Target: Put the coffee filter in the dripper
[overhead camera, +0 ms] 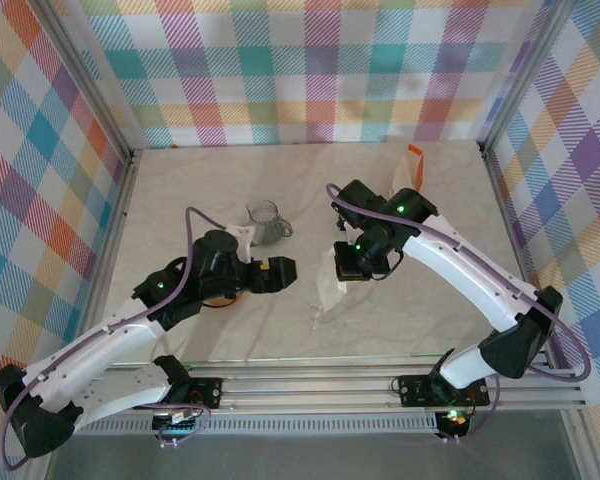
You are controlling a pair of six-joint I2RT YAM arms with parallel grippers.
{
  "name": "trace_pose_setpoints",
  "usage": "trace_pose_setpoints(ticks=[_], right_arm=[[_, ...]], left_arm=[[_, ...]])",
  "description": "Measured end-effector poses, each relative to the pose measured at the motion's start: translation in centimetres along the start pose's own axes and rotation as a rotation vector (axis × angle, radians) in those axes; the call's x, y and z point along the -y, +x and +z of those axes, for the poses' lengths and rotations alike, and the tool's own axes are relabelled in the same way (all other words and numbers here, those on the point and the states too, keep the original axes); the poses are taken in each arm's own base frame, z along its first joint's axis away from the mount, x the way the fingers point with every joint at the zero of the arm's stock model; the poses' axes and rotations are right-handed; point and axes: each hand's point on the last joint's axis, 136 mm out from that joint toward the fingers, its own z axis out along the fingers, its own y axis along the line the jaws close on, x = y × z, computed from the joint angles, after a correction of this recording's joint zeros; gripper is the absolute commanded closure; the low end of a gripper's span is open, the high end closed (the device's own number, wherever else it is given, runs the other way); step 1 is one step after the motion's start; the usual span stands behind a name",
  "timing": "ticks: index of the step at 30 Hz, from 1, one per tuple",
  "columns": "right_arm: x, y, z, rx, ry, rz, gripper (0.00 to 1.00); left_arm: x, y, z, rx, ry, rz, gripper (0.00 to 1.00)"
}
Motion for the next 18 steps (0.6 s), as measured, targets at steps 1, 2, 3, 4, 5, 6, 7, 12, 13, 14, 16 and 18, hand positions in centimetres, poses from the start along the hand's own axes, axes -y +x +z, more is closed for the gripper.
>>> trace_pose_setpoints(ticks=[1, 2, 3, 4, 5, 6, 7, 12, 13, 14, 16, 18], right_arm=[[0.0, -0.2, 0.1, 0.003, 0.005, 0.001, 0.97], [0.0, -0.3, 0.2, 0.008, 0.007, 0.003, 0.96], [0.0, -0.5, 0.3, 0.013, 0.008, 0.003, 0.96], [0.0, -0.6, 0.3, 0.017, 0.008, 0.004, 0.95], [0.0, -0.7, 0.4, 0.021, 0.010, 0.006, 0.93], [0.0, -0.8, 0.4, 0.023, 0.010, 0.007, 0.92], [0.0, -0.9, 0.4, 0.026, 0.011, 0.009, 0.89], [-0.1, -1.2, 0.8, 0.039, 0.009, 0.019, 0.72], [0.0, -1.3, 0.9, 0.040, 0.010, 0.019, 0.68], [0.0, -1.3, 1.1, 0.042, 0.011, 0.021, 0.66], [0.1, -1.3, 1.2, 0.051, 0.009, 0.017, 0.61], [0.3, -1.3, 1.0, 0.070, 0.002, 0.010, 0.56]], left_arm=[[0.4, 0.2, 0.4, -0.012, 0.007, 0.011, 0.19], [0.8, 0.4, 0.9, -0.022, 0.014, 0.022, 0.20], [1.0, 0.5, 1.4, -0.029, 0.017, 0.028, 0.20], [1.2, 0.6, 1.8, -0.034, 0.023, 0.032, 0.20], [1.2, 0.7, 2.3, -0.040, 0.023, 0.034, 0.20], [1.2, 0.8, 2.6, -0.045, 0.022, 0.035, 0.21], [1.2, 0.9, 3.0, -0.051, 0.020, 0.035, 0.23], [0.7, 1.3, 4.1, -0.072, -0.004, 0.026, 0.33], [0.5, 1.4, 4.3, -0.075, -0.011, 0.024, 0.33], [0.4, 1.4, 4.4, -0.075, -0.016, 0.021, 0.33], [0.3, 1.3, 4.4, -0.070, -0.024, 0.018, 0.32], [0.3, 1.1, 4.3, -0.062, -0.032, 0.018, 0.32]])
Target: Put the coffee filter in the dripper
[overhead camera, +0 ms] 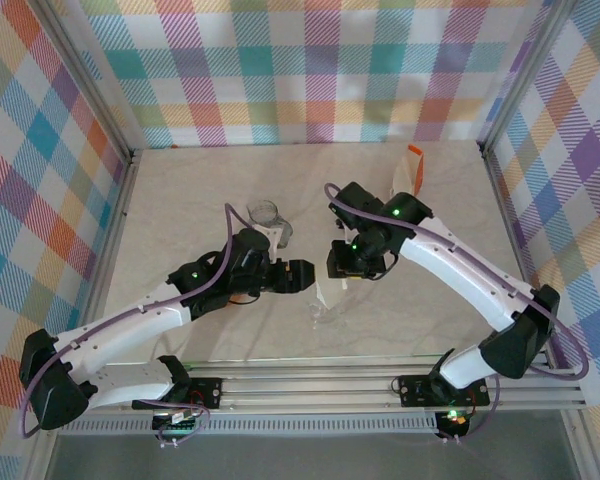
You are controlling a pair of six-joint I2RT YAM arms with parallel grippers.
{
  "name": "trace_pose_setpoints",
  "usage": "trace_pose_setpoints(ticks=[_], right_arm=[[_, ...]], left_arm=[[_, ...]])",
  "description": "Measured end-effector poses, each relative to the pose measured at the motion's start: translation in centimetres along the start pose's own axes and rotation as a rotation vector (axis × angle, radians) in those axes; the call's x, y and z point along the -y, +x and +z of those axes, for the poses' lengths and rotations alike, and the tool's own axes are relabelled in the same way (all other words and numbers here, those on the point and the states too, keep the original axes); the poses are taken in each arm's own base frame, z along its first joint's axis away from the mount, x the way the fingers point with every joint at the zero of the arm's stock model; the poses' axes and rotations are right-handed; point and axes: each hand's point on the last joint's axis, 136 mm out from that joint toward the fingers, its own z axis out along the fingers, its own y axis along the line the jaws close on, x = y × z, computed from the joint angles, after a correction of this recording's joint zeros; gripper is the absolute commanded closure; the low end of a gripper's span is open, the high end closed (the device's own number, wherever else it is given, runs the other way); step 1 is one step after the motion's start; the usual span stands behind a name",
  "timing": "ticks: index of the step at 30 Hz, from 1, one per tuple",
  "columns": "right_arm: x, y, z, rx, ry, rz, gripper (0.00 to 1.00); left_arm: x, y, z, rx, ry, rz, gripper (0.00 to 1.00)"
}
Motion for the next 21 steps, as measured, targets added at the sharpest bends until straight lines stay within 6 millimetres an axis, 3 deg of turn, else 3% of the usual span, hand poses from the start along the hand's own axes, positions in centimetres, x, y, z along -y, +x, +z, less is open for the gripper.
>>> trace_pose_setpoints(ticks=[7, 11, 18, 21], right_arm=[[0.1, -0.1, -1.6, 0.122, -0.064, -0.055, 0.50], [0.1, -0.3, -0.8, 0.141, -0.073, -0.077, 0.51], [-0.8, -0.4, -0.2, 0.170, -0.053, -0.159, 0.44], [-1.0, -0.4, -0.3, 0.188, -0.040, -0.190, 0.46]], left_arm=[[0.3, -1.1, -2.3, 0.071, 0.001, 0.002, 0.27], [0.7, -1.7, -3.9, 0.117, 0.017, 0.005, 0.26], [0.5, -1.6, -4.3, 0.119, 0.007, -0.003, 0.25], [0.5, -1.7, -4.4, 0.124, 0.009, -0.015, 0.25]])
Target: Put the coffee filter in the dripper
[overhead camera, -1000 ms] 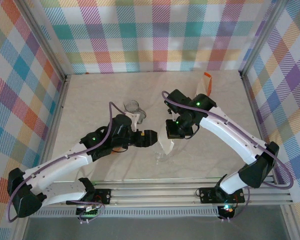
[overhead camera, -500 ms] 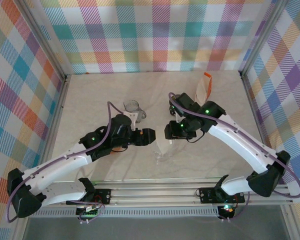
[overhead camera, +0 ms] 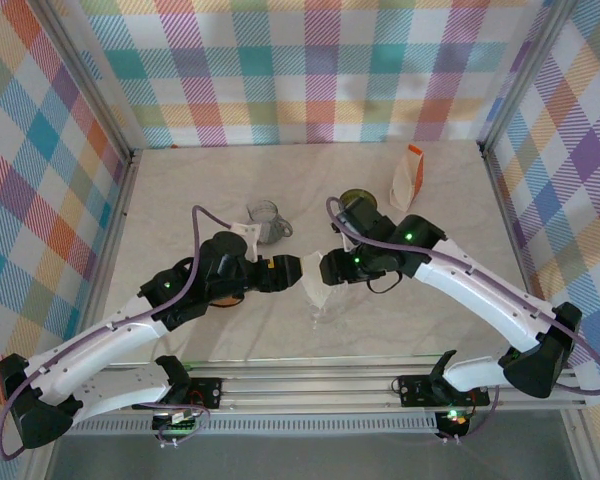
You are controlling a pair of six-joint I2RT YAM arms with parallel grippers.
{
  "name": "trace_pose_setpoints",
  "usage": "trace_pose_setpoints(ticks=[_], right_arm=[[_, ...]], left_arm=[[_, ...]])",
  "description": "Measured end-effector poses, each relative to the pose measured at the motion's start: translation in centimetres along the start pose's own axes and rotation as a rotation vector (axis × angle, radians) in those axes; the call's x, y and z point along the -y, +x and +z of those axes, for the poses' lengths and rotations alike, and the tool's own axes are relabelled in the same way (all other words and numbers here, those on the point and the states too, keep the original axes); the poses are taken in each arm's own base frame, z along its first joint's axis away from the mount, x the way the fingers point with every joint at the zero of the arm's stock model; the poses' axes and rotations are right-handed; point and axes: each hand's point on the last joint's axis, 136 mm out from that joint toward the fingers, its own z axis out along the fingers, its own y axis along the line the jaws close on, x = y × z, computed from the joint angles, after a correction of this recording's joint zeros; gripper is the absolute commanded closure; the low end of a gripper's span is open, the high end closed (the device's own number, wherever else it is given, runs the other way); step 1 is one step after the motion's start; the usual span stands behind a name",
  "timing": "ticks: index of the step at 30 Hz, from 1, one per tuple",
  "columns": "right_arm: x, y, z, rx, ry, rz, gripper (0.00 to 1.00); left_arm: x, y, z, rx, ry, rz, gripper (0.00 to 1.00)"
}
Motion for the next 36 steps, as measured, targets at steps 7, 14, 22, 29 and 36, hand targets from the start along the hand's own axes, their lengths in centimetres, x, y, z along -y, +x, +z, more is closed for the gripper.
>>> trace_pose_setpoints(ticks=[7, 14, 22, 29, 36], right_arm=[[-0.8, 0.2, 0.4, -0.004, 0.015, -0.066, 0.65], [-0.5, 0.6, 1.7, -0.030, 0.105, -0.139, 0.95], [-0.2, -0.1, 1.3, 0.006, 0.241, -0.239, 1.00], [0.9, 0.8, 3.3, -0.037, 0.318, -0.272, 1.00], [1.1, 0.9, 4.0, -0.034, 0.326, -0.275, 0.97]], left_arm=[[0.1, -0.1, -0.2, 0.004, 0.005, -0.003, 0.25], [0.0, 0.1, 0.1, -0.003, -0.002, -0.004, 0.26], [-0.8, 1.0, 1.3, -0.038, -0.025, -0.010, 0.26], [-2.1, 2.5, 2.9, -0.084, -0.052, -0.025, 0.27], [-2.6, 3.3, 3.8, -0.115, -0.064, -0.041, 0.36]])
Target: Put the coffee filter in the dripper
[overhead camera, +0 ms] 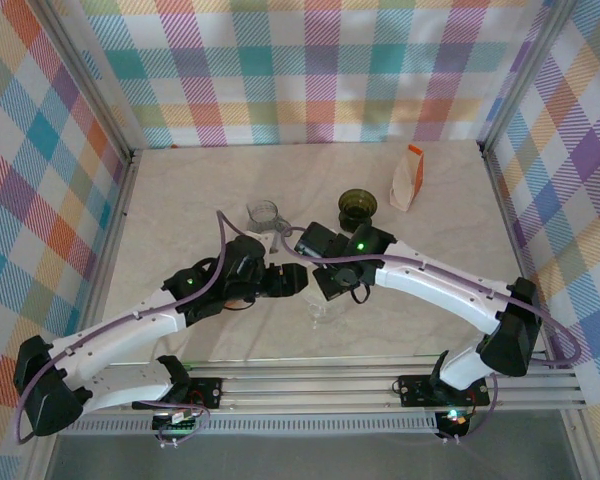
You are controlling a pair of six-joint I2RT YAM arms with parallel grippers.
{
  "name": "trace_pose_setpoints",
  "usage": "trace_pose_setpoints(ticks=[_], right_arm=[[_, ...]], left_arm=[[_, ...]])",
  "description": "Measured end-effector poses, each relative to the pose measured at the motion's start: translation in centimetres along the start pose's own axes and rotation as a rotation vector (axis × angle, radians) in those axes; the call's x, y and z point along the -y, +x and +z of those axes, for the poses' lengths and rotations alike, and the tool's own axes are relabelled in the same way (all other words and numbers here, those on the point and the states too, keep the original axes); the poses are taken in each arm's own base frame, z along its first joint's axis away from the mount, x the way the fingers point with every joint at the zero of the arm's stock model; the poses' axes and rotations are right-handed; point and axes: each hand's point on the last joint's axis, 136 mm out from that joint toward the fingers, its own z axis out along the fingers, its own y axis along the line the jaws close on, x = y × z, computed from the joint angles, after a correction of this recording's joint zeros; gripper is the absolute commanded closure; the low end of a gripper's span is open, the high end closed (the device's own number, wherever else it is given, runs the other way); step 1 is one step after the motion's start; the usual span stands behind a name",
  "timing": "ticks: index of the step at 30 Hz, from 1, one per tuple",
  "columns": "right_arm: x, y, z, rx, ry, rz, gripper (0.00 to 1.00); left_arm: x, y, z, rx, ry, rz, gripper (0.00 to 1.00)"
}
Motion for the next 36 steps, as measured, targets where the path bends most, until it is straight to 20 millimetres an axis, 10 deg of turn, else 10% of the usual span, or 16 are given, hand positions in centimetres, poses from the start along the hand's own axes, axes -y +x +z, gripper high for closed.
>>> trace_pose_setpoints(ticks=[9, 20, 36], right_arm=[[-0.1, 0.1, 0.6, 0.004, 0.001, 0.000, 0.87], [0.9, -0.9, -1.9, 0.105, -0.018, 0.042, 0.37], [0.3, -0.4, 2.7, -0.047, -0.065, 0.068, 0.33]], left_arm=[[-0.6, 0.6, 0.8, -0.020, -0.016, -0.002, 0.49], [-1.0, 1.0, 1.2, -0.034, -0.029, -0.003, 0.54], [-1.2, 1.2, 1.5, -0.043, -0.037, -0.004, 0.54]])
